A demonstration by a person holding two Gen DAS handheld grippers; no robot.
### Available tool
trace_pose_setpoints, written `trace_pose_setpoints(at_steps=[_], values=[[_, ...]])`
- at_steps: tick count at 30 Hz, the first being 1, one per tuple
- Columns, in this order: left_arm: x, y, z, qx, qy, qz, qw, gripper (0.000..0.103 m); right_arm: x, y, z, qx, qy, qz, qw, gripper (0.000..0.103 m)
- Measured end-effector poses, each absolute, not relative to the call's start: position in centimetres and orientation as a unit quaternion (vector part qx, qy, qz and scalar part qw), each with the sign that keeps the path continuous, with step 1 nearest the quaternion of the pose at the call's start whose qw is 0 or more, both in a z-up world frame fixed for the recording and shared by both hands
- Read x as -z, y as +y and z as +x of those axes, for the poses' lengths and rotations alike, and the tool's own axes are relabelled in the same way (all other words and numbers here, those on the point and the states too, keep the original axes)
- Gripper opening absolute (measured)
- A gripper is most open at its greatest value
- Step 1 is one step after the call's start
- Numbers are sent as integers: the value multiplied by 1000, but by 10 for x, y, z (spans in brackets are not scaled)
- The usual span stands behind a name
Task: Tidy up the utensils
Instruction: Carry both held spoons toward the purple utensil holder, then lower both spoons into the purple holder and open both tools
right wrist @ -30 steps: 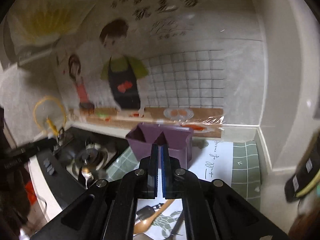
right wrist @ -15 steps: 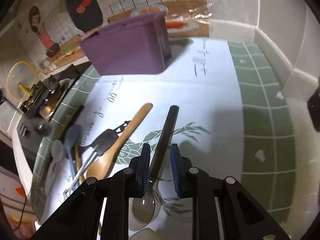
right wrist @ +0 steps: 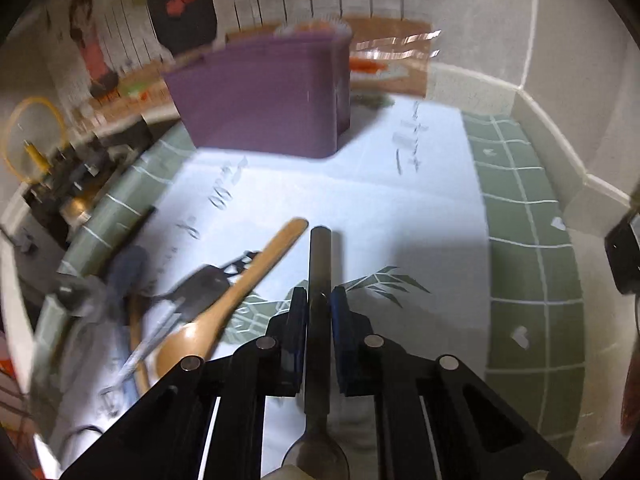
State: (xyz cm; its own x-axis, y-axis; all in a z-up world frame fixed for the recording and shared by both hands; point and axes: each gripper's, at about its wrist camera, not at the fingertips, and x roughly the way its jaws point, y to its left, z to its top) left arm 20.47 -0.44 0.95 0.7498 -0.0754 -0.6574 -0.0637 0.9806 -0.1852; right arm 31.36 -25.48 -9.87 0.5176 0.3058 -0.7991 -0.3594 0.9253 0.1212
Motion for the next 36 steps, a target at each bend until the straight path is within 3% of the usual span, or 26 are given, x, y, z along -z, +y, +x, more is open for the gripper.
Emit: trace_pose_setpoints(at_steps=[12,17,23,28,36], values=[[-15,-24,209,22,349,-99,931,23,18,-277,276,-246,345,41,905,11],[-74,-20,233,36,287,-73,955,23,-26,-266,293,-251,280,49,925,11],[-136,-7,295,32,224,-40,973,23,-109,-229,339,-262,141,25,954,11],[-128,5,364,32,236,-29,971,23,-101,-202,397,-263,132,35,955,11],[-66,18,447,35,299,-22,953,23,-45,-162,471,-238,175,36,955,11]])
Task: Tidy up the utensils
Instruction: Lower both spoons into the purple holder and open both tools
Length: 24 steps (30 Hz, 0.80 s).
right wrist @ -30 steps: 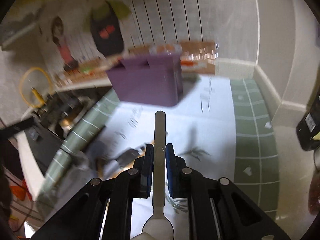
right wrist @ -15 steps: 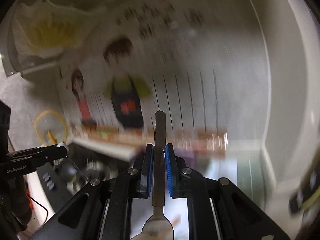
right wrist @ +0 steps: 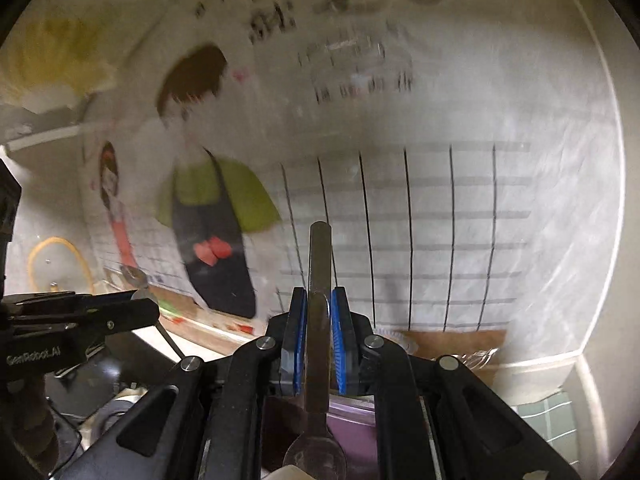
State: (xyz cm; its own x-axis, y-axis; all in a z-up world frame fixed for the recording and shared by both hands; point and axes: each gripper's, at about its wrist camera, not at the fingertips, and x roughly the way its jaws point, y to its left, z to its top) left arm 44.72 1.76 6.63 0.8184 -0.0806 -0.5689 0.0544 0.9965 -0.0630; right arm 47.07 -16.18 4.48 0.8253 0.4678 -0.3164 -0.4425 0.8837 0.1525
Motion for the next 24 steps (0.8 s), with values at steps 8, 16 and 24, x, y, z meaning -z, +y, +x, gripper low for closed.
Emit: trace_pose_setpoints(at_steps=[8,16,24], values=[[-17,2,473,64,339,-3,939,23,-2,-159,504,-219,231,44,947,11],[-8,-12,476,97,360,-14,928,47,19,-165,505,-244,293,42,923,16],[-56,-1,415,79,329,-60,939,50,-35,-192,446,-267,268,41,925,19]])
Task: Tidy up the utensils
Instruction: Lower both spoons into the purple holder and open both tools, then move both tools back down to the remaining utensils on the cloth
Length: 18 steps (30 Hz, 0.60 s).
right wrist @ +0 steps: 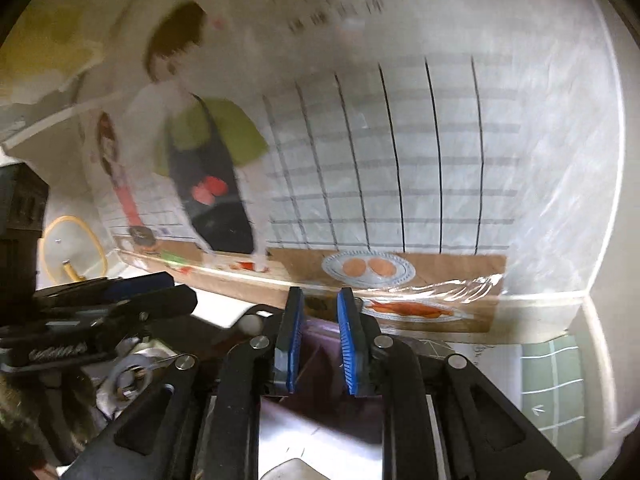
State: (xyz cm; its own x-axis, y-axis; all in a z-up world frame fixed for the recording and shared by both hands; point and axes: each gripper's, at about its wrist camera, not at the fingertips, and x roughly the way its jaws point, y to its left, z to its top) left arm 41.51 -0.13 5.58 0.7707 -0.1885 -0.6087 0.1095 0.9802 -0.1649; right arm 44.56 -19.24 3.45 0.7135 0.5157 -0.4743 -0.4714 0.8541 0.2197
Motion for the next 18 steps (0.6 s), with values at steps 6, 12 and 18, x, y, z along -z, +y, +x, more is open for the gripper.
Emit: trace_pose_setpoints(at_steps=[6,12,18], values=[[-56,-1,345,65,337,-97,934,50,-58,-207,381,-322,301,27,897,22],[-19,-7,272,27,360,-97,927,50,-19,-208,320,-345,381,-44,857,22],[22,-1,206,-12,388,-131,912,50,47,-203,268,-361,455,-87,809,23]])
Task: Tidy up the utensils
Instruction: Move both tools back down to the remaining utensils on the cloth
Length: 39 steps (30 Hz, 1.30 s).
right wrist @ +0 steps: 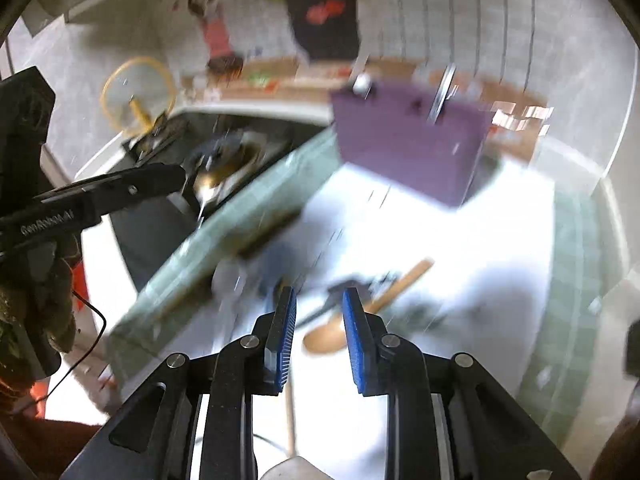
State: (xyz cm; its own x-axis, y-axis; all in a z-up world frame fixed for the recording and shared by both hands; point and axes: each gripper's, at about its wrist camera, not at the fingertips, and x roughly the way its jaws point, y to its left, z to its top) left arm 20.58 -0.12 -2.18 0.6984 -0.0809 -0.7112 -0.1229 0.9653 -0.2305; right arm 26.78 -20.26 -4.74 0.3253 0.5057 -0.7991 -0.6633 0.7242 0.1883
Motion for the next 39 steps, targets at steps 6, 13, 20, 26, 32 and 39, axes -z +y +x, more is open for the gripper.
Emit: trace_pose_setpoints(at_steps=[6,13,20,26,32,39], values=[[61,17,150,-59,418,-180,889,50,78,-181,235,-407,478,-100,772,24],[58,41,117,-100,403,-180,892,50,94,-123,236,-437,469,-131,756,24],[57,49,99,-99,402,-174,893,50,113,-84,249,-397,457,-195,771,24],[61,52,95,-92,408,-181,890,50,114,-82,262,-406,479,-161,761,25],[61,46,102,-80,412,-170,892,50,118,-75,270,-383,456,-163,786,26],[66,35,120,-55,412,-159,895,50,119,-76,283,-395,459,-133,785,24]])
